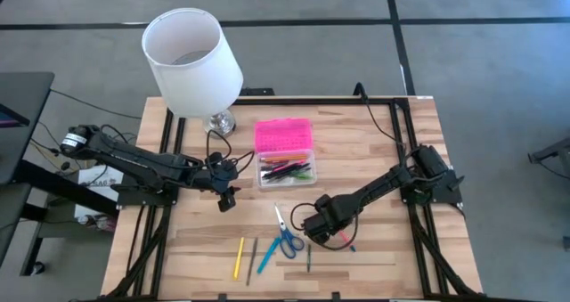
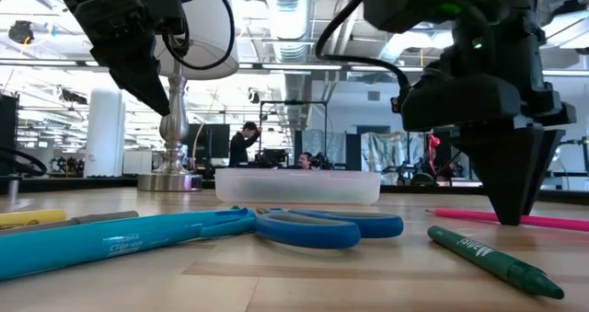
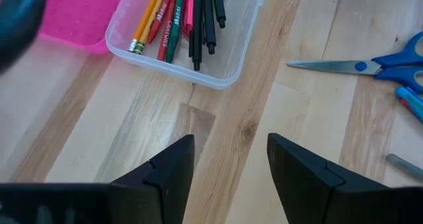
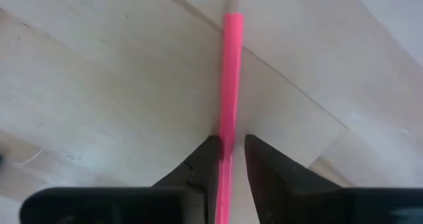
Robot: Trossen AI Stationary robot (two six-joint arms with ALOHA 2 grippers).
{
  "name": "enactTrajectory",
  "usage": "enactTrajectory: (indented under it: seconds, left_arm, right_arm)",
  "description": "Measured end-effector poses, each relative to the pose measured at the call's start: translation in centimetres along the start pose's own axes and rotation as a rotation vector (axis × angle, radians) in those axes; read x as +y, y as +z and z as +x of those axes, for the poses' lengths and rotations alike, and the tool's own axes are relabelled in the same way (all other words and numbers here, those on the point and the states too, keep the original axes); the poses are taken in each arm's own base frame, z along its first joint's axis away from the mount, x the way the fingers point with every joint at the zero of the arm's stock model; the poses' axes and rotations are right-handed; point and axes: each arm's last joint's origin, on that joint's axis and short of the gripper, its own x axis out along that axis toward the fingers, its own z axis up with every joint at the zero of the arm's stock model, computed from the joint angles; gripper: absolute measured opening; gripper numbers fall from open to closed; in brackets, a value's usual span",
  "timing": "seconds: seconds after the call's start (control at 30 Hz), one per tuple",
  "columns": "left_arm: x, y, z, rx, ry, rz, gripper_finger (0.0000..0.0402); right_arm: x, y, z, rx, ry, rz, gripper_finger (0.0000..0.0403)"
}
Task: Pick & place school supplies into a supply box
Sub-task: Put the pink pencil into the supply box
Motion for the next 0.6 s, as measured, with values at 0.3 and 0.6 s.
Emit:
enactTrajectory:
  seconds: [0.3, 0.6]
  left_arm:
    - [0.0, 0.0, 0.0, 0.0, 0.002, 0.011, 0.0185]
    - [0.0, 0.0, 0.0, 0.0, 0.002, 0.01, 0.0185]
  right_arm:
    - [0.3, -1.8, -0.3, -0.043, -0.005, 0.026, 0.0072]
    - [0.7, -2.9, -0.3, -0.027, 0.017, 0.035, 0.0072]
